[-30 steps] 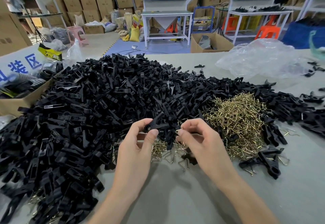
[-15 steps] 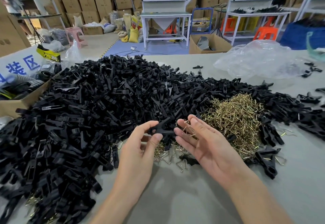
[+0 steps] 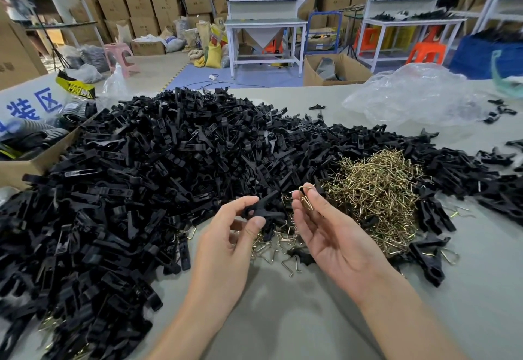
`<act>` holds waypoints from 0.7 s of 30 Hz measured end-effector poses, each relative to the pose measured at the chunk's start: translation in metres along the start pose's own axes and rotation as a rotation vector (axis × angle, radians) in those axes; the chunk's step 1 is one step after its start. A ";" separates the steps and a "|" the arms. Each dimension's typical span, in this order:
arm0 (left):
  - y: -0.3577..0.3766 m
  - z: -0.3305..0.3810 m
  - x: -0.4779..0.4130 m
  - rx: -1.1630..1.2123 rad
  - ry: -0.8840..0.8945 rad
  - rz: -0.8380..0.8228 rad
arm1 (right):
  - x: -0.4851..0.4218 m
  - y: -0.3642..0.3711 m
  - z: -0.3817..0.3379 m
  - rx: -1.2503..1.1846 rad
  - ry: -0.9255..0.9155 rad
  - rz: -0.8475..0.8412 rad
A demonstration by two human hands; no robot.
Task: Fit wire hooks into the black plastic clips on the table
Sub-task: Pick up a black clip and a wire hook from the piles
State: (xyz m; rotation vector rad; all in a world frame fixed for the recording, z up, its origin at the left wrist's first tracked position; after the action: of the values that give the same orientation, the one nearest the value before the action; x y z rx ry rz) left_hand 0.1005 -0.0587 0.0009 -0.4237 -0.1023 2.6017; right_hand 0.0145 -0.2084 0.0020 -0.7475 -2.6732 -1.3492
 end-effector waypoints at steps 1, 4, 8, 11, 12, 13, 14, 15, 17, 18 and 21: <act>0.000 0.000 0.000 -0.004 0.003 0.002 | 0.000 0.000 0.000 0.025 -0.013 0.001; -0.002 -0.001 0.000 -0.003 0.006 0.013 | -0.003 0.000 0.000 0.142 -0.070 0.014; -0.008 -0.001 -0.003 0.020 0.009 0.033 | -0.005 -0.003 -0.001 0.362 -0.164 0.036; -0.014 0.001 -0.007 0.043 0.027 0.082 | -0.001 -0.006 -0.004 0.882 -0.395 0.125; -0.017 0.001 -0.009 0.056 0.033 0.104 | 0.001 -0.006 -0.003 1.112 -0.504 0.162; -0.020 0.001 -0.010 0.061 0.039 0.124 | 0.002 -0.006 -0.001 1.324 -0.603 0.173; -0.022 0.001 -0.011 0.061 0.042 0.140 | 0.003 -0.004 0.004 1.506 -0.679 0.169; -0.024 -0.001 -0.012 0.063 0.041 0.154 | 0.004 -0.003 0.011 1.657 -0.725 0.155; -0.028 -0.004 -0.014 0.074 0.036 0.176 | 0.002 -0.002 0.023 1.866 -0.749 0.120; -0.028 -0.004 -0.014 0.076 0.035 0.183 | 0.003 0.000 0.027 1.932 -0.767 0.113; -0.029 -0.005 -0.014 0.075 0.043 0.182 | 0.006 0.008 0.033 2.082 -0.897 0.138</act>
State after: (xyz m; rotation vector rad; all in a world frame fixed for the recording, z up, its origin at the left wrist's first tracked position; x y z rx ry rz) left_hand 0.1267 -0.0405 0.0042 -0.4818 0.0503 2.7629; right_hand 0.0184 -0.1767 -0.0105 -0.9336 -2.3893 2.0570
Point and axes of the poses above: each hand's wrist, its own x-axis away from the middle knuckle, its own y-axis out of the palm, z = x × y, the point moved 4 cm from there along -x, towards the middle knuckle, and after that the axes turned 10 degrees about x, right-handed, at the moved point
